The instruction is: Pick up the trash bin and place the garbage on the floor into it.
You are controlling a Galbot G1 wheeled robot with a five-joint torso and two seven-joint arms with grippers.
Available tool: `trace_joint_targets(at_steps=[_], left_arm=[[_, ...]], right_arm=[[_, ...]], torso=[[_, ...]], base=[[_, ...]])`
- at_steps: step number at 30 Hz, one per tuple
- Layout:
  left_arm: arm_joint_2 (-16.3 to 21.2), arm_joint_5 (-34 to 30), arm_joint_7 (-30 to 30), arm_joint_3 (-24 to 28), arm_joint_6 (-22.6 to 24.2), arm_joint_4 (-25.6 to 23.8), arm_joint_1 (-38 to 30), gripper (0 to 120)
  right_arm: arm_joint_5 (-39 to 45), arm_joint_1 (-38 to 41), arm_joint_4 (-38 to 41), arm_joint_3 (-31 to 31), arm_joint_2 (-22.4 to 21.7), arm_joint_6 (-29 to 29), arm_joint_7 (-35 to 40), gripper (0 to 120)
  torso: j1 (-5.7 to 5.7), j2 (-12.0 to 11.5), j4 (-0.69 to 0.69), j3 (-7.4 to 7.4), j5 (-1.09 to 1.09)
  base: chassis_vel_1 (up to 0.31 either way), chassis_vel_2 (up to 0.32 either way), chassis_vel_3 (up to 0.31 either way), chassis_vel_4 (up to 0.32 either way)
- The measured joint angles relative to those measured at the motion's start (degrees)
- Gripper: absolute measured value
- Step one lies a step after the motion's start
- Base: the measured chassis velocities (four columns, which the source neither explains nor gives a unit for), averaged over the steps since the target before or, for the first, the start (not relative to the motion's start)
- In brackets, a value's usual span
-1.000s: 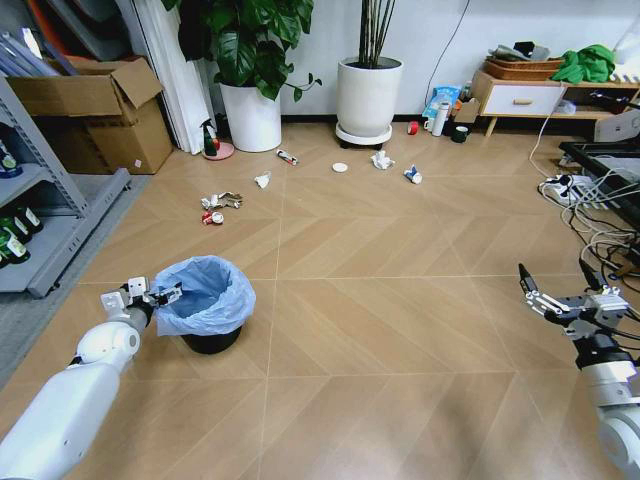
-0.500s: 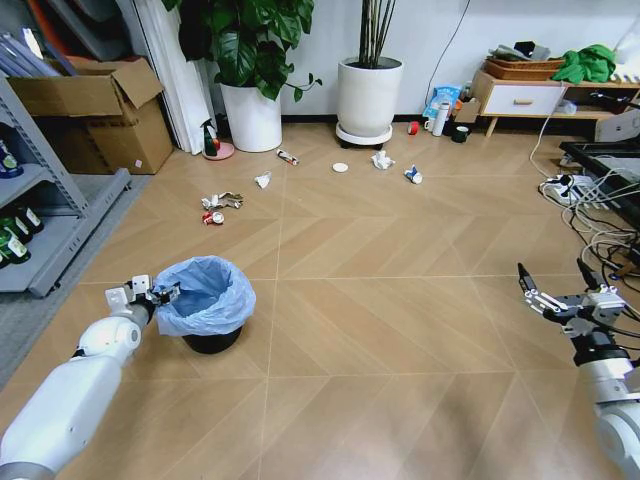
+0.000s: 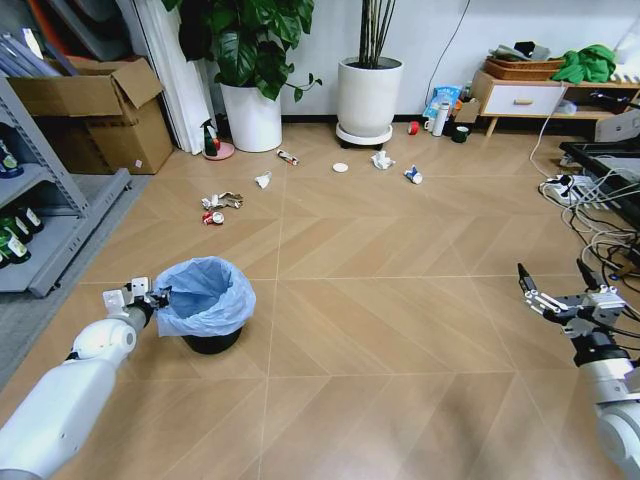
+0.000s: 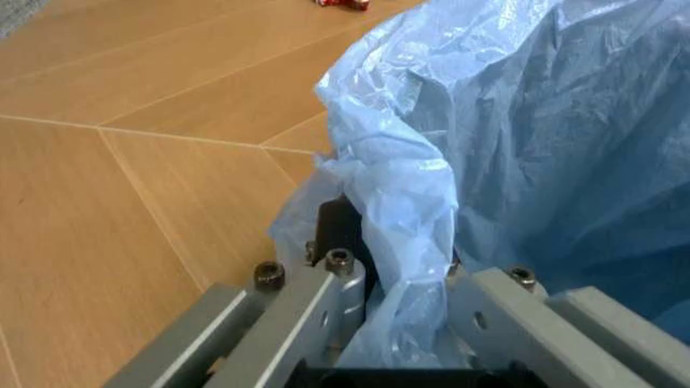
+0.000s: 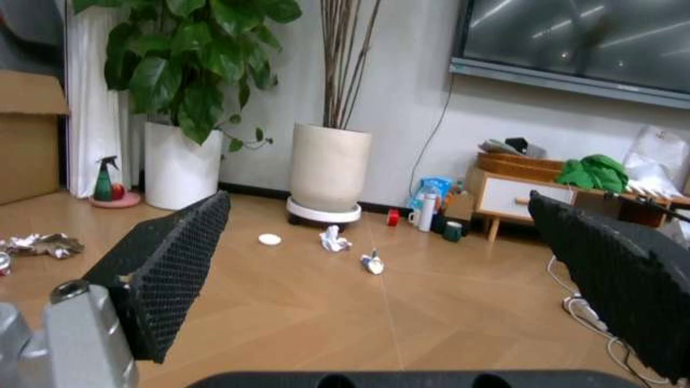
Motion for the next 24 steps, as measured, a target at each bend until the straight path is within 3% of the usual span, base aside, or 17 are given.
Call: trace_joint_targets(at_steps=[10,15,18,24], left_arm=[[0.0,-0.4,-0.6,-4.8,0.5,-4.0,3.3,0],[1.7,-1.4,-1.5,-10.2,1.6,-10.7,8.4,0],[4.3,-3.2,-2.4,-16.0,3.3,-17.7,14.7,0],[5.6,-4.0,-3.3,-22.7,4.4,-23.2,21.2,0]], right_arm=[[-1.4,-0.2,-0.2,0.1,0.4,0.0,1.2,100],[-3.3,-0.9,-0.7,0.1,0.7,0.4,3.0,100],[-4.1,-1.9,-0.8,-0.2,0.7,-0.1,3.3,100],[-3.9,-3.7,-0.9,-1.3,0.0,-0.4,2.3,100]], torso=[[0.00,0.0,0.01,0.00,0.00],[0.00,0.0,0.00,0.00,0.02],[0.00,0.0,0.02,0.00,0.03],[0.00,0.0,0.02,0.00,0.00]], base=[[0.000,0.000,0.000,0.000],[0.000,0.000,0.000,0.000],[0.000,0.000,0.000,0.000],[0.000,0.000,0.000,0.000]])
